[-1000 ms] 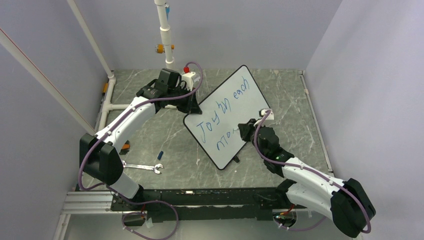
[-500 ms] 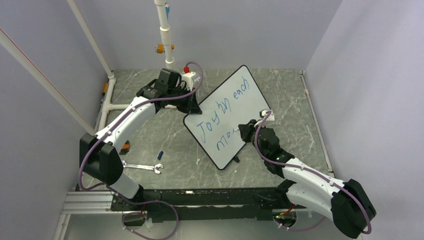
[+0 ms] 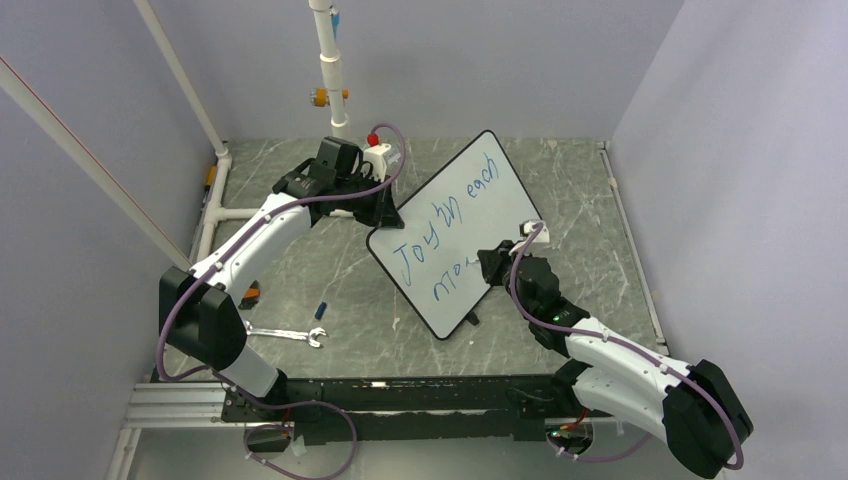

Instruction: Write a sentence on the whiteboard

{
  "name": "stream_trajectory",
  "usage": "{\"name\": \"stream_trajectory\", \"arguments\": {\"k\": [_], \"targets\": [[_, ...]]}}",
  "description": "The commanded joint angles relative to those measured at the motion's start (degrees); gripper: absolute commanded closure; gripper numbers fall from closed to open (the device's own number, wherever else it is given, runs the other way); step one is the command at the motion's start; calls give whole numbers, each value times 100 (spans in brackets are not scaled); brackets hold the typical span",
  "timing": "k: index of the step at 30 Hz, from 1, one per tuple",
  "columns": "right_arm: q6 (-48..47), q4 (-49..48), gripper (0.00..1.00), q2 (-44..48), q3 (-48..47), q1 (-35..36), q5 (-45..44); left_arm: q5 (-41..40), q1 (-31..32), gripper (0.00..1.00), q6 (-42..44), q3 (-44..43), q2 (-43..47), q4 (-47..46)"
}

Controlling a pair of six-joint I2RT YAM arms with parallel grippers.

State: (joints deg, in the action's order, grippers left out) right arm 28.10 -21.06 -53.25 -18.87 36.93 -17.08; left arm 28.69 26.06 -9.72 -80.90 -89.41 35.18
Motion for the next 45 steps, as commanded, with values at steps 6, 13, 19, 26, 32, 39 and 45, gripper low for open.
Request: {"name": "stream_trajectory", "arguments": {"k": [6, 13, 19, 26, 32, 39, 45], "targets": [[-301, 303, 100, -211, -418, 16, -21, -1931, -86, 100, 1112, -21, -55, 213], [-508, 274, 100, -496, -754, 8, -93, -1928, -87, 100, 1112, -14, -46, 202], [-593, 253, 100, -657, -936, -20, -103, -1920, -91, 100, 1113, -22, -52, 212], [-653, 275, 100, -646, -865, -54, -118, -1933, -89, 100, 1120, -22, -51, 211], [-532, 321, 100, -546, -560, -88, -199, -1937, -92, 100, 1120, -18, -50, 210], [-404, 367, 100, -452, -307, -109, -164, -1937, -93, 100, 1121, -15, -66, 216], [-426, 530, 100, -240, -237, -110, -203, -1931, -90, 100, 1121, -22, -60, 217]]}}
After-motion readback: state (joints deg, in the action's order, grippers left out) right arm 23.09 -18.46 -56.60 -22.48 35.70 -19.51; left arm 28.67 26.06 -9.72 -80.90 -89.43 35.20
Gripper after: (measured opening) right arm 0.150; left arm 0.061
